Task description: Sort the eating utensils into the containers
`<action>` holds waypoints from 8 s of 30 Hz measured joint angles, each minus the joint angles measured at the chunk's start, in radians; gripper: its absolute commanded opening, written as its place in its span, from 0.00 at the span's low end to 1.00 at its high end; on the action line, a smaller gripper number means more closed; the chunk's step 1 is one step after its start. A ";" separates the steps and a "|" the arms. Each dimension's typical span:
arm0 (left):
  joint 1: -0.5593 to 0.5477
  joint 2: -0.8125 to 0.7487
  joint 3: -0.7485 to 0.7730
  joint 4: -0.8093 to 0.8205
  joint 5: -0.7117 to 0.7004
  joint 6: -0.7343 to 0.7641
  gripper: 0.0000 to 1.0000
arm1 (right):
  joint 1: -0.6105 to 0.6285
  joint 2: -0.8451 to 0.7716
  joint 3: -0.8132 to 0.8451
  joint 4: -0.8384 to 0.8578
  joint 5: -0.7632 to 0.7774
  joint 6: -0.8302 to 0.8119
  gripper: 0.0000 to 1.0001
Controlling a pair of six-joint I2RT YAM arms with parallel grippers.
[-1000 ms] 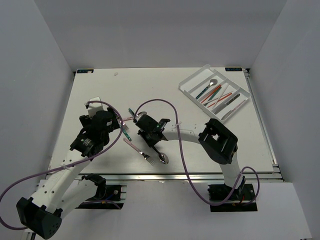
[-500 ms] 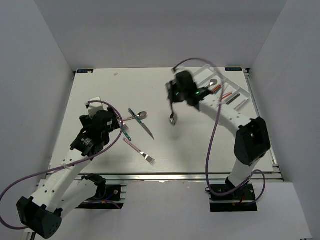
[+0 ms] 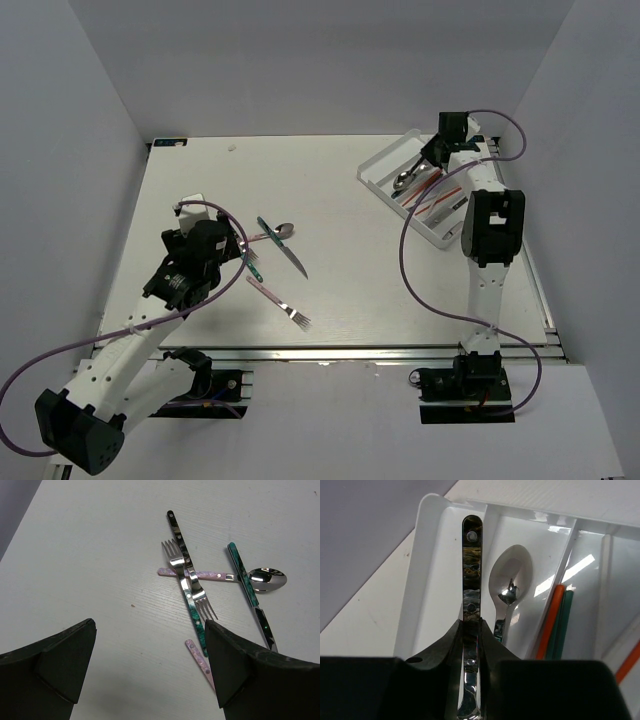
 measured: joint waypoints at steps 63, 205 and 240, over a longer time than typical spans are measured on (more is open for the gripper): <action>0.043 0.023 0.014 -0.036 -0.044 -0.045 0.98 | 0.842 0.114 0.063 -0.113 -0.123 -0.637 0.39; 0.098 -0.128 0.023 -0.051 -0.138 -0.087 0.98 | 0.908 -0.472 -0.330 -0.135 -0.334 -0.610 0.00; 0.103 -0.085 0.023 -0.021 -0.069 -0.058 0.98 | 0.058 0.156 0.129 0.272 -0.167 0.180 0.00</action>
